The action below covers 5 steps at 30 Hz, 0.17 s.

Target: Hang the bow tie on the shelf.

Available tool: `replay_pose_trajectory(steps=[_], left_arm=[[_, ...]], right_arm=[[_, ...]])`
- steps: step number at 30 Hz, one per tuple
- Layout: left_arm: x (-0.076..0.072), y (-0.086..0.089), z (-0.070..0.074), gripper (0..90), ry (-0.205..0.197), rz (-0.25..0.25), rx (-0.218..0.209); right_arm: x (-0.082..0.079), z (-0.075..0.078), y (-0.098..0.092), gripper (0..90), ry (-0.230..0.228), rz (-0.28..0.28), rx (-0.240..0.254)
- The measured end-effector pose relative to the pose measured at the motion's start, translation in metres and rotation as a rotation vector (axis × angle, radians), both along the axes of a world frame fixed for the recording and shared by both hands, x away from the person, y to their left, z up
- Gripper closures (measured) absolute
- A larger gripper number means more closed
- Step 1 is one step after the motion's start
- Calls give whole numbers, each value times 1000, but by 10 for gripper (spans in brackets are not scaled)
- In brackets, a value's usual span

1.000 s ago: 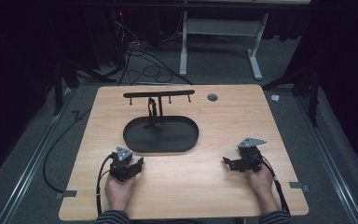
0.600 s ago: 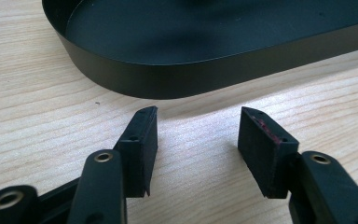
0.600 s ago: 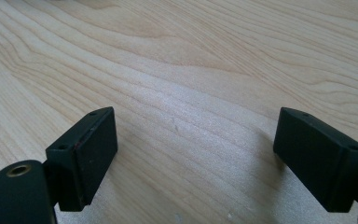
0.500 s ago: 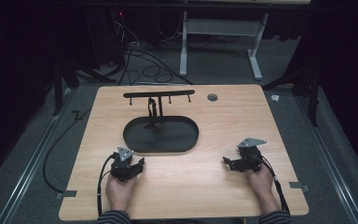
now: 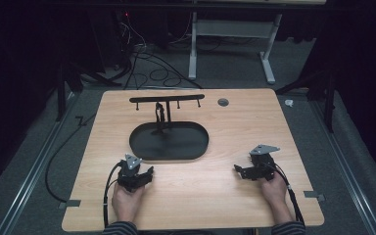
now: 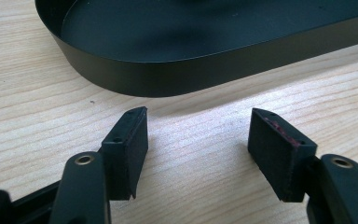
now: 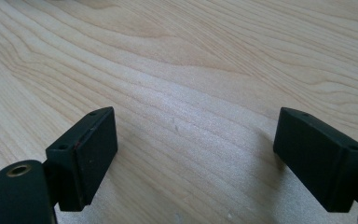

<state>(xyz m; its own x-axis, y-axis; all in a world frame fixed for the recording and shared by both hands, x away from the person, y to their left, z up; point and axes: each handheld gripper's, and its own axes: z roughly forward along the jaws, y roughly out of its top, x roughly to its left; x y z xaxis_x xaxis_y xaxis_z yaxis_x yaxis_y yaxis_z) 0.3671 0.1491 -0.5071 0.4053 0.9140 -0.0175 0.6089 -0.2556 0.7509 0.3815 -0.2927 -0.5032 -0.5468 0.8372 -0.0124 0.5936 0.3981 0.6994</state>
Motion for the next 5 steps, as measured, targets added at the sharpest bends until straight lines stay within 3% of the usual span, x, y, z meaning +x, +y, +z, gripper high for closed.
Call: replay_pose_trajectory(steps=[5], left_arm=[[0,0,0,374,2,0,1]], right_arm=[[0,0,0,144,1,0,-1]])
